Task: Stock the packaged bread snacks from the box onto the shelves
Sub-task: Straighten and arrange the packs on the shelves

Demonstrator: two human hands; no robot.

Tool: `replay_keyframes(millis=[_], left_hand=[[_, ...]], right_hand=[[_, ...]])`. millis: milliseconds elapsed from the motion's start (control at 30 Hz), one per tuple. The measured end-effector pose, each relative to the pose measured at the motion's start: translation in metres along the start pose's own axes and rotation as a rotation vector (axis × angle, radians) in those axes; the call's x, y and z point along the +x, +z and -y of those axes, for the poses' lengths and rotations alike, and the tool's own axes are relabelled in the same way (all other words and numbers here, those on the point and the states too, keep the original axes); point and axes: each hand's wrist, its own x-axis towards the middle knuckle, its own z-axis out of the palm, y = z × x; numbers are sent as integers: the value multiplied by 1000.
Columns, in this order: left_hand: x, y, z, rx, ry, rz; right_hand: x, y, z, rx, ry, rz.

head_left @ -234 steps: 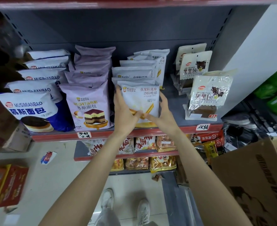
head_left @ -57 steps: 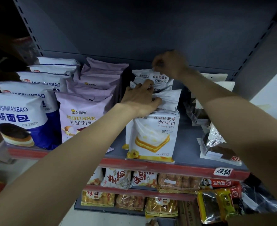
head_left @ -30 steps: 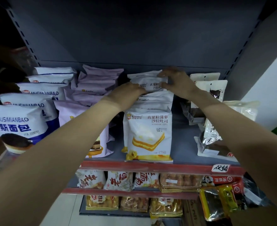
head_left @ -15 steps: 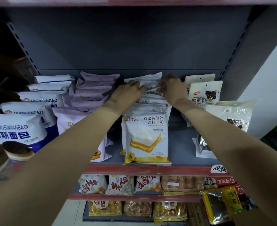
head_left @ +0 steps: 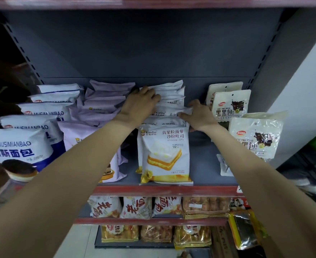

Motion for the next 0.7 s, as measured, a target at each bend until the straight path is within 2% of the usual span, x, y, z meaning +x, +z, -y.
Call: replay_keyframes(millis=[100, 267, 400, 533, 700], left_hand=[[4, 4, 1, 16, -8, 41], [0, 3, 3, 60, 8, -1], [0, 1, 4, 80, 13, 55], [5, -1, -3, 97, 45, 7], [3, 1, -5, 41, -64, -45]], right_hand=[[1, 2, 2, 221, 71, 17], [9, 8, 2, 121, -120, -158], [11, 13, -1, 127, -173, -219], [6, 17, -6, 145, -225, -276], [8, 7, 2, 164, -298, -342]])
